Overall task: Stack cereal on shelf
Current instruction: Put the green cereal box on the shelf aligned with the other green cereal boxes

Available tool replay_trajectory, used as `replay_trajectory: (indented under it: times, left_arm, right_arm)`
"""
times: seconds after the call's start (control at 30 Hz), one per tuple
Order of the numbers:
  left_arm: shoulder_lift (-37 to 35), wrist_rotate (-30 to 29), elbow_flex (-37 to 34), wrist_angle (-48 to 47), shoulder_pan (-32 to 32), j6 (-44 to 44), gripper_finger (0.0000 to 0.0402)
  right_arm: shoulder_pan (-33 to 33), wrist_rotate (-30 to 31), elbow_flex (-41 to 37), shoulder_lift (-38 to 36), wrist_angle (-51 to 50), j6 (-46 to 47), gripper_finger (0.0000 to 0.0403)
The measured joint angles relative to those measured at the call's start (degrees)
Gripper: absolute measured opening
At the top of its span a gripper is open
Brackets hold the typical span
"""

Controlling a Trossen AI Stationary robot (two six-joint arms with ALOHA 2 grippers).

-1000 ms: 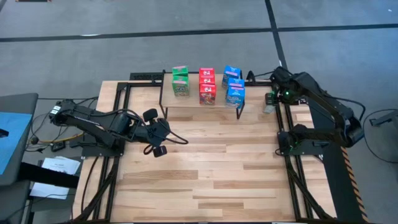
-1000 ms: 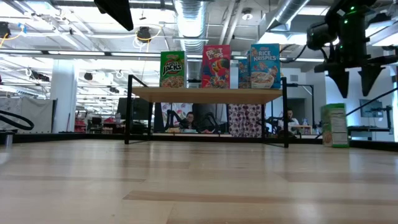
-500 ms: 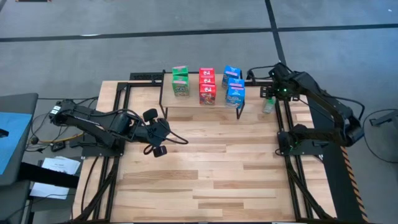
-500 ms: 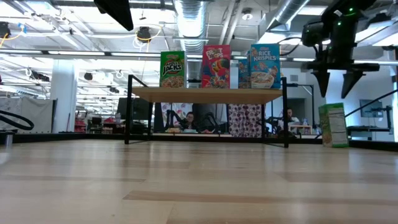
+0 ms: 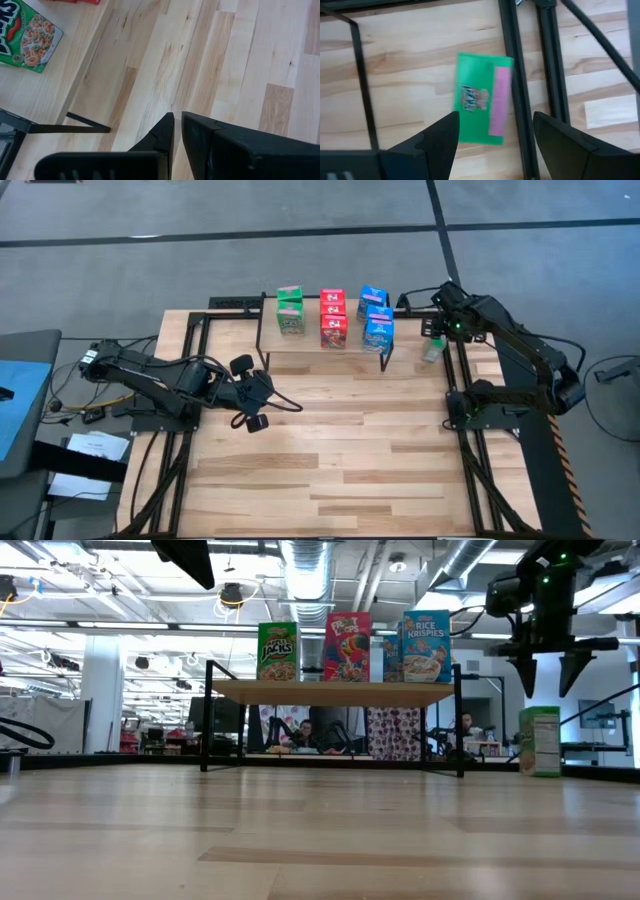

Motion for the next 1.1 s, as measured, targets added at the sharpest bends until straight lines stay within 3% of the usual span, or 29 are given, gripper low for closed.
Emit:
replay_trajectory:
  times: [0.83,1.1]
  left_arm:
    - [0.0,-0.1,0.0,0.0,0.0,0.3,0.0025]
    - [0.0,-0.1,0.0,0.0,0.0,0.3,0.0025]
  right_arm:
    - [2.4,0.8,-4.5,-0.3,5.4,2.1,0.0276]
    - [0.5,1.3,-4.5,-3.7,5.4,1.6,0.0276]
